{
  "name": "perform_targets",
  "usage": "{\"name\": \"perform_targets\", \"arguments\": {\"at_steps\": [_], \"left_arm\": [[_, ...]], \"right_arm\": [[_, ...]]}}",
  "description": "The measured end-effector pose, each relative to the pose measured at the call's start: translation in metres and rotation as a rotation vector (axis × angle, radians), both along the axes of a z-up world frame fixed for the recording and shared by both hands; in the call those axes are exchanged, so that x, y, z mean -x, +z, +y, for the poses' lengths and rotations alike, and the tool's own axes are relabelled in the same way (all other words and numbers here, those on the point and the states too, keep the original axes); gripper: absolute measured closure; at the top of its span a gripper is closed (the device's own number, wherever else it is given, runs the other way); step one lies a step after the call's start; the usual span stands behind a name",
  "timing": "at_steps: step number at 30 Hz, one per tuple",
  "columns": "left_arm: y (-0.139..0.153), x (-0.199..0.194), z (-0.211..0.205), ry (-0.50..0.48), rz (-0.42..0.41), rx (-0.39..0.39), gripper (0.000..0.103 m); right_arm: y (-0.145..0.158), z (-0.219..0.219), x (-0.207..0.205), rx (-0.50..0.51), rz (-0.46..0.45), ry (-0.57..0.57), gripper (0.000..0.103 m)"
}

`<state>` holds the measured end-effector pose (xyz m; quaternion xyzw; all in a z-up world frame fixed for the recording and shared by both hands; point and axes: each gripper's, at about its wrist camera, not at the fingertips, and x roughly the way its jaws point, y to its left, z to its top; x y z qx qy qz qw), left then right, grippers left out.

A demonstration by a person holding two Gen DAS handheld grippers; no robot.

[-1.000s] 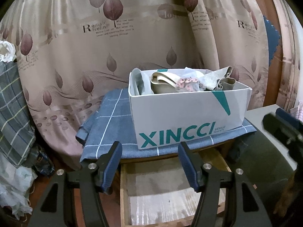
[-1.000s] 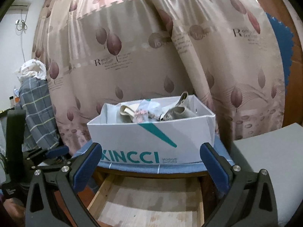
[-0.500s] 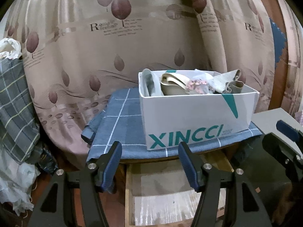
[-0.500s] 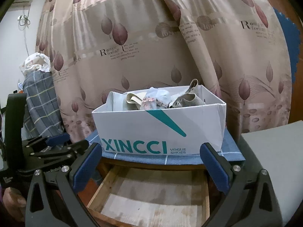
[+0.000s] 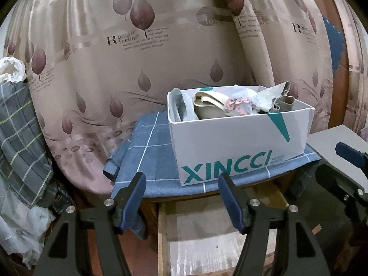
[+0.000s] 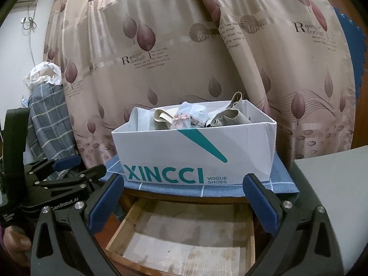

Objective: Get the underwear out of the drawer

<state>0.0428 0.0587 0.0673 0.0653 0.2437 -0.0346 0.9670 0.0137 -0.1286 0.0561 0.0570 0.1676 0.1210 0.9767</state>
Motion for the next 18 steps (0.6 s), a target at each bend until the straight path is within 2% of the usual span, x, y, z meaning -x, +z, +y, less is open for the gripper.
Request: {"name": "perform_targets", "arguments": {"at_steps": [5, 9, 13, 18], "left_arm": [[0.005, 0.003, 0.005, 0.010, -0.017, 0.028, 0.036], [0.011, 0.004, 0.007, 0.043, -0.018, 0.010, 0.035], [0.016, 0.010, 0.004, 0.039, -0.056, -0.012, 0.024], [0.020, 0.012, 0.002, 0.007, -0.051, -0.001, 0.023]], "right_arm": [[0.000, 0.000, 0.000, -0.002, 0.000, -0.001, 0.000], [0.000, 0.000, 0.000, 0.001, 0.001, 0.000, 0.000], [0.000, 0.000, 0.000, 0.004, 0.001, 0.001, 0.000], [0.000, 0.000, 0.000, 0.003, 0.002, 0.003, 0.000]]}}
